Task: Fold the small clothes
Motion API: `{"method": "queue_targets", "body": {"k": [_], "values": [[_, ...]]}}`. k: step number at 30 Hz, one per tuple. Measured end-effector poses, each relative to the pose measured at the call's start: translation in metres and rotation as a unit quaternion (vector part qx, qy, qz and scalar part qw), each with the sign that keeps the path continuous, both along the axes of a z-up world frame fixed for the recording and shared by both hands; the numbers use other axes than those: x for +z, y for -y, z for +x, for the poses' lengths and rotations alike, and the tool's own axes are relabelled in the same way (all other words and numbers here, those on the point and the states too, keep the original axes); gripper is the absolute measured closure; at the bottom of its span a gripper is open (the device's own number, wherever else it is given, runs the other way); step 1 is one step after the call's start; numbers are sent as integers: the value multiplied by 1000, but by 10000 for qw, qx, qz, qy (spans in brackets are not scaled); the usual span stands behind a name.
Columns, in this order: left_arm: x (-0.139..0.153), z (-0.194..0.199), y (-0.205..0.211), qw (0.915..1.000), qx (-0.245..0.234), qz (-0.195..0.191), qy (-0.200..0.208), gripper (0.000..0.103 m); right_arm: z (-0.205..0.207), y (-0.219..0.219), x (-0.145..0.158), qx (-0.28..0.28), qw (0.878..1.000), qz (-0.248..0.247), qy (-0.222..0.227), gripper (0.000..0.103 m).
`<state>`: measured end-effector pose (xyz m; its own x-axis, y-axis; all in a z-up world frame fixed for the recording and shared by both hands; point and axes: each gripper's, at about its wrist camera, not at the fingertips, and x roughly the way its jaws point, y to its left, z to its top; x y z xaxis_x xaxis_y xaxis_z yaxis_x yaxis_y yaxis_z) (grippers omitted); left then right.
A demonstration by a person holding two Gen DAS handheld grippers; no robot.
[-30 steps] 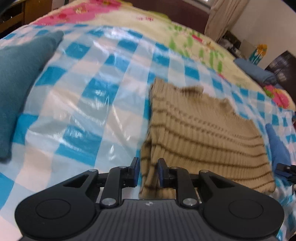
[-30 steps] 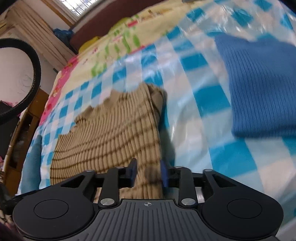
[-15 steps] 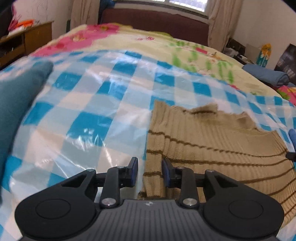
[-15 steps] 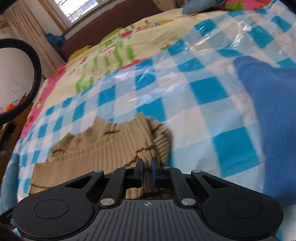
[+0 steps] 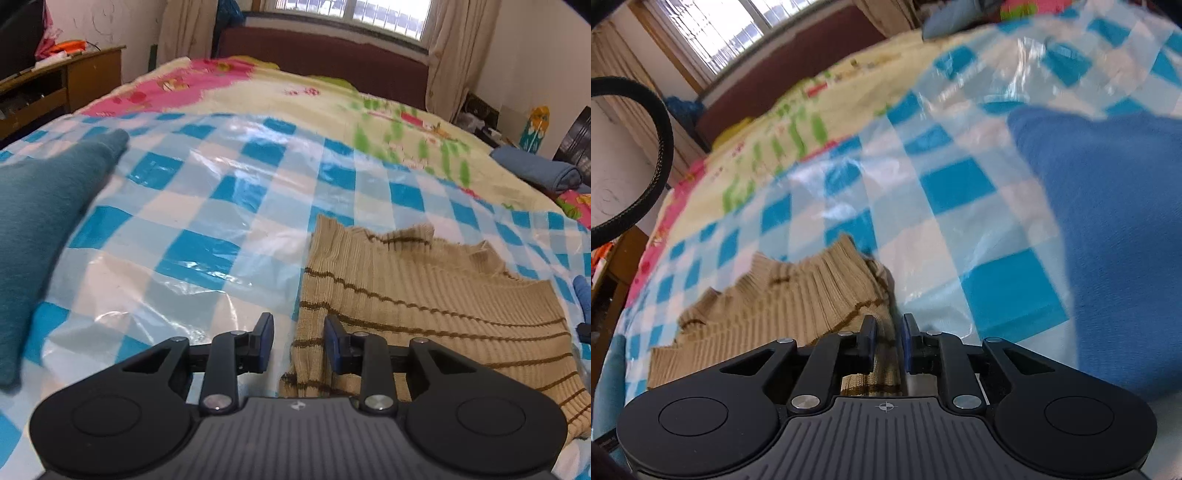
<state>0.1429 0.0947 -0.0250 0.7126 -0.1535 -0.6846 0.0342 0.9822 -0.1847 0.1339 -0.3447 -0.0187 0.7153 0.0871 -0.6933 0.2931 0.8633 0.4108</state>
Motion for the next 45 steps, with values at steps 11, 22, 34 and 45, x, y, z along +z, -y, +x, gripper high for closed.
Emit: {"method": "queue_targets", "body": {"k": [11,22,34,45], "values": [[-17,-34,15,9993,-241,-187,-231,67,-59,-53,-10,959,9952,-29,-172,87],[-16,-45,4,9997,37,-74,-250,66,-74,-52,8,948,9950,-286,-144,86],[-18,-57,6,9984,-124,-342,-422,66,-123,-50,9,1254,9893,-632,-393,64],[-18,-58,11,9986,-160,-148,-477,66,-92,-79,-7,1949,9623,-1827,-516,69]]}}
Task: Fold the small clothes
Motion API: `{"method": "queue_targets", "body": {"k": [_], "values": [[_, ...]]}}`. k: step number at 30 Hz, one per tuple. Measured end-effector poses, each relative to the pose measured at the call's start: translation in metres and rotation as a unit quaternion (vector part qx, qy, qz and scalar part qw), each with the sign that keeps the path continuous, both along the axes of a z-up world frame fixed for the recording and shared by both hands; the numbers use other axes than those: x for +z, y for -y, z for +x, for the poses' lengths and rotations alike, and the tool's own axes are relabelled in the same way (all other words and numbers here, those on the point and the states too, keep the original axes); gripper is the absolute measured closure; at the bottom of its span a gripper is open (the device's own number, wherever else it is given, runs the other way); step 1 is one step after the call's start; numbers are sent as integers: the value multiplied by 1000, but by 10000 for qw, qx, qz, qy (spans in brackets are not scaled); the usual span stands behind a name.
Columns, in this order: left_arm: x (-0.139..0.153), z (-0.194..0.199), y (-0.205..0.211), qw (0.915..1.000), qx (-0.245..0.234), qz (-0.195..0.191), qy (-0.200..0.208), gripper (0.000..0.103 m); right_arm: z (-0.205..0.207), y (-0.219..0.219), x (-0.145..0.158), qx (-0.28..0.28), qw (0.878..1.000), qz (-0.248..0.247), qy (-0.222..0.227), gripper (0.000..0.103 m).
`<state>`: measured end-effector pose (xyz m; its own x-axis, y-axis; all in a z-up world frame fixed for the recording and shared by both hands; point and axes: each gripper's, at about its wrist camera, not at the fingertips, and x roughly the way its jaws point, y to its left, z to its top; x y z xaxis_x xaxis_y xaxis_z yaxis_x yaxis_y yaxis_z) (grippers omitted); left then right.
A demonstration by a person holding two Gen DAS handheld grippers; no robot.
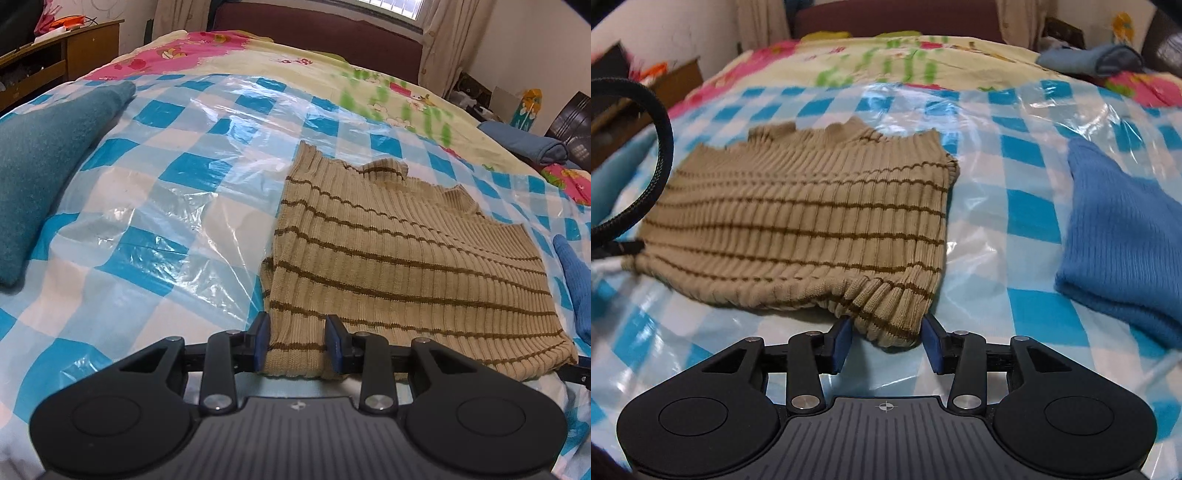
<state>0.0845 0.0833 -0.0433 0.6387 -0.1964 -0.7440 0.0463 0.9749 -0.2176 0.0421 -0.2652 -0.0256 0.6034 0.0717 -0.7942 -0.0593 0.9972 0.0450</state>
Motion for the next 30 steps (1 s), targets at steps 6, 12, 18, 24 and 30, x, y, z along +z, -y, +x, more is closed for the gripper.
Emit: {"method": "queue_targets", "body": {"k": [6,12,18,24,30], "values": [[-6,3,-3,9999,1,82,-105,66,-4,14,12,-111,9999,-130,-20,89],[-14,8,-1,9995,-14,206,-247,64,0,17,-9,-187,9991,-294,-247,89],[-11,4,-8,9997,81,-84,-226,64,-5,20,3,-177,9992,-232,-289,81],[-4,-8,-15,9991,219,-349,-32,64,-26,31,28,-497,9985,141,-154,81],[-9,-12,-18,9985,289,-473,-10,64,-17,-1,43,-174,9990,398,137,81]]}}
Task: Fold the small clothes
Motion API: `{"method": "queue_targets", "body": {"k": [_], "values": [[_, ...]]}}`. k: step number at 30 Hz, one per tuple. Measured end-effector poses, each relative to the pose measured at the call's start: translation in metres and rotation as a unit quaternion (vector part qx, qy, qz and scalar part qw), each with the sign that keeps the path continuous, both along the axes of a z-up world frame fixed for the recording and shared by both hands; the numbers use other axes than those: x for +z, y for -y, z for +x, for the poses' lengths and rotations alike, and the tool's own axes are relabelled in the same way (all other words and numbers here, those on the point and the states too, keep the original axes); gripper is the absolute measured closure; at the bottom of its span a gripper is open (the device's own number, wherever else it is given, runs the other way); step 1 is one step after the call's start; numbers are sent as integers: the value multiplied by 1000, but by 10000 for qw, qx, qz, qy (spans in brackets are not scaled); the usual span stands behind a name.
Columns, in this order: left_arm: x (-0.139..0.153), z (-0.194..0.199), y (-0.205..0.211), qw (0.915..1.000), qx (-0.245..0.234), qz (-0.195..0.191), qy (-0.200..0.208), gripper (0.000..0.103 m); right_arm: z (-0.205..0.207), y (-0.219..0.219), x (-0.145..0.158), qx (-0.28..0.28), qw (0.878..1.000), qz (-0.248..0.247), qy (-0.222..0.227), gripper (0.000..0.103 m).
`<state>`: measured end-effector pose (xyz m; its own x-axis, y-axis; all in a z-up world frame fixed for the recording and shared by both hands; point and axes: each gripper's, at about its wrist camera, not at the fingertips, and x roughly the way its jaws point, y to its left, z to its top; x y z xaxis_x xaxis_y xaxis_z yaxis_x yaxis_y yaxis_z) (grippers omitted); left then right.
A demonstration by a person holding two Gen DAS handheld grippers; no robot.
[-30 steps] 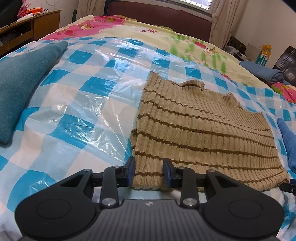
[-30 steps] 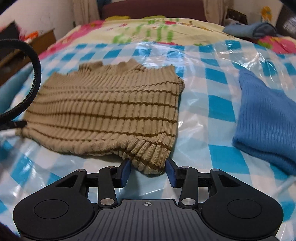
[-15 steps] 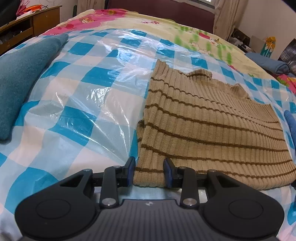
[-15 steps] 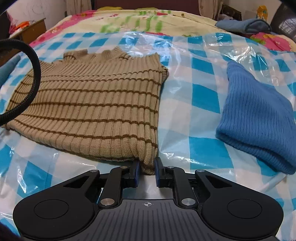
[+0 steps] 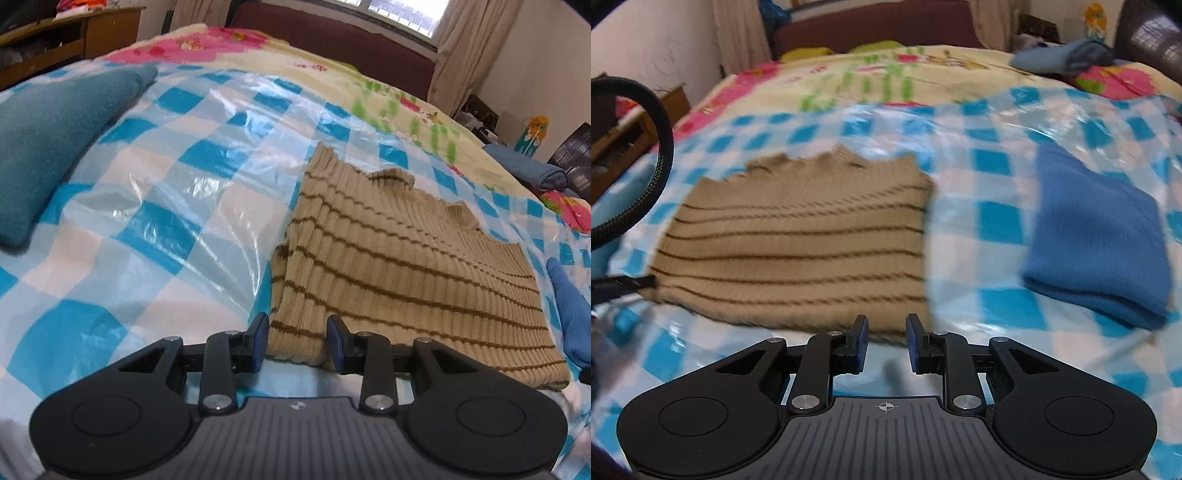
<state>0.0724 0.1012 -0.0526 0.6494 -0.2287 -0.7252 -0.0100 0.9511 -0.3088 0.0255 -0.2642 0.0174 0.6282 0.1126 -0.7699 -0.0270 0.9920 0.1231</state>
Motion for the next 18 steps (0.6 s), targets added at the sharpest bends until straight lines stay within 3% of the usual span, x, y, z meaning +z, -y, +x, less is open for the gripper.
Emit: {"method": "queue_targets", "body": {"k": [4,7,13,18], "values": [[-4,-1,-6,9998,32,-188,-39,64,27,-20,-21,52,9998,52,-208,80],[-5,-3,-5,9999,-8,-144,5,64,41,-15,-46,-257,9972,-15,-703,80],[1,-9,-9,9991,103,-261,303,63,38,-29,-22,-179,9983,-105,-549,79],[-4,-4,-12,9993,135,-311,127,61,53,-57,-19,114,9987,-144,-467,78]]}}
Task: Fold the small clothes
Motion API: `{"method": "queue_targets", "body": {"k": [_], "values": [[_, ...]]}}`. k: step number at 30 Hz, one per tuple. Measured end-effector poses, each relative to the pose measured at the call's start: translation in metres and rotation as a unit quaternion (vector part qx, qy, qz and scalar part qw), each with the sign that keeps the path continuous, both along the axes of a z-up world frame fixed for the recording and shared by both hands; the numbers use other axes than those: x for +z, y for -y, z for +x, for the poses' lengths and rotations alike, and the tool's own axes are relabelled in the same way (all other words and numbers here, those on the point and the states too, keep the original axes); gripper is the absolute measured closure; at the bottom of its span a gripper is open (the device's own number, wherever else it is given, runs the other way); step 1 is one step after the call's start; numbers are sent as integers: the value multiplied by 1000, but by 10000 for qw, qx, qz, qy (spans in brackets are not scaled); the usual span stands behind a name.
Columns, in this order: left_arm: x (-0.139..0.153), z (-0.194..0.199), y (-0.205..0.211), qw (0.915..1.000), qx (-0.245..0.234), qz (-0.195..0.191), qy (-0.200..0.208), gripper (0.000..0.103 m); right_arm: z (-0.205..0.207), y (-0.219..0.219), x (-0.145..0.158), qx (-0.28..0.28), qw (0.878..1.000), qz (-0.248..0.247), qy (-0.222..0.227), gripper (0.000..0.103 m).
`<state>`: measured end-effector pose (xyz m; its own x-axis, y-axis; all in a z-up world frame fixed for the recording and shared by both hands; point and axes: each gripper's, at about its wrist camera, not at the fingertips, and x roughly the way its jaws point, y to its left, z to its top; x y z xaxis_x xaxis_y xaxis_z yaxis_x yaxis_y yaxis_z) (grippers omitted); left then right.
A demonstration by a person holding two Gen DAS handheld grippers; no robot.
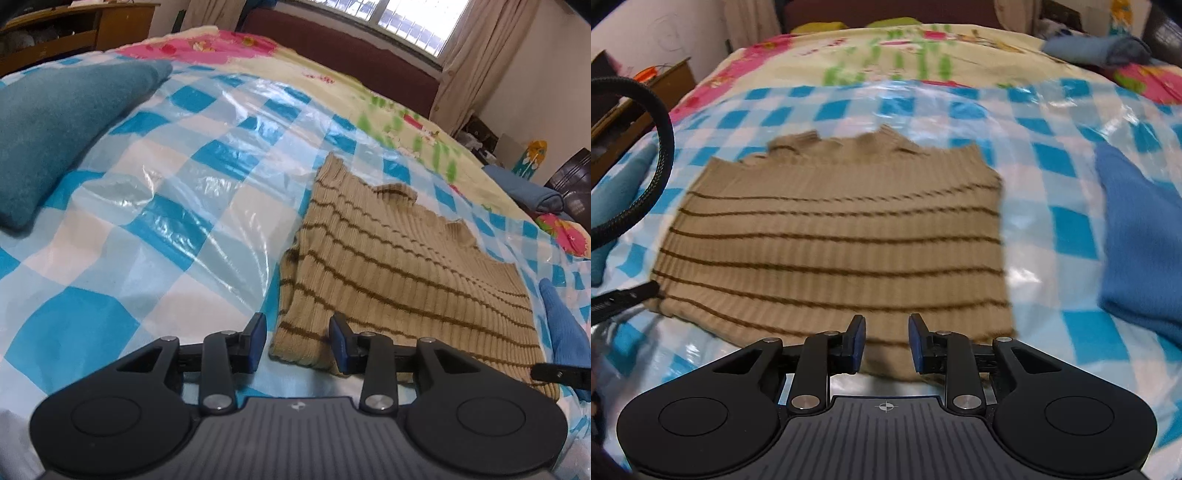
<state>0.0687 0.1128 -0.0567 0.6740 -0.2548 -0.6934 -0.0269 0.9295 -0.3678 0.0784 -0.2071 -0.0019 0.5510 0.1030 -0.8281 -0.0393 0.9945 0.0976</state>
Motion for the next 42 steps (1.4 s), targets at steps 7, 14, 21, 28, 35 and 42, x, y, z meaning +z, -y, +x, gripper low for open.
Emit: {"method": "queue_targets", "body": {"k": [7,14,21,28,35,42], "values": [[-3,1,2,9999,-127,35,-60,60,12,-10,-25,-101,9993,30,-355,73],[-2,0,3,9998,-174,-20,17,60,8,-13,-13,-137,9998,-37,-143,72],[-4,2,9,9995,-268,177,-33,59,8,-8,-24,-299,9993,80,-232,71],[-3,1,13,9992,-268,299,-35,58,2,11,-18,-528,9977,391,-143,71],[0,-3,12,9994,-253,256,-6,58,-2,15,-18,-670,9963,516,-120,67],[0,-4,12,9995,-254,211,-4,56,5,8,-17,-568,9973,423,-186,67]]}}
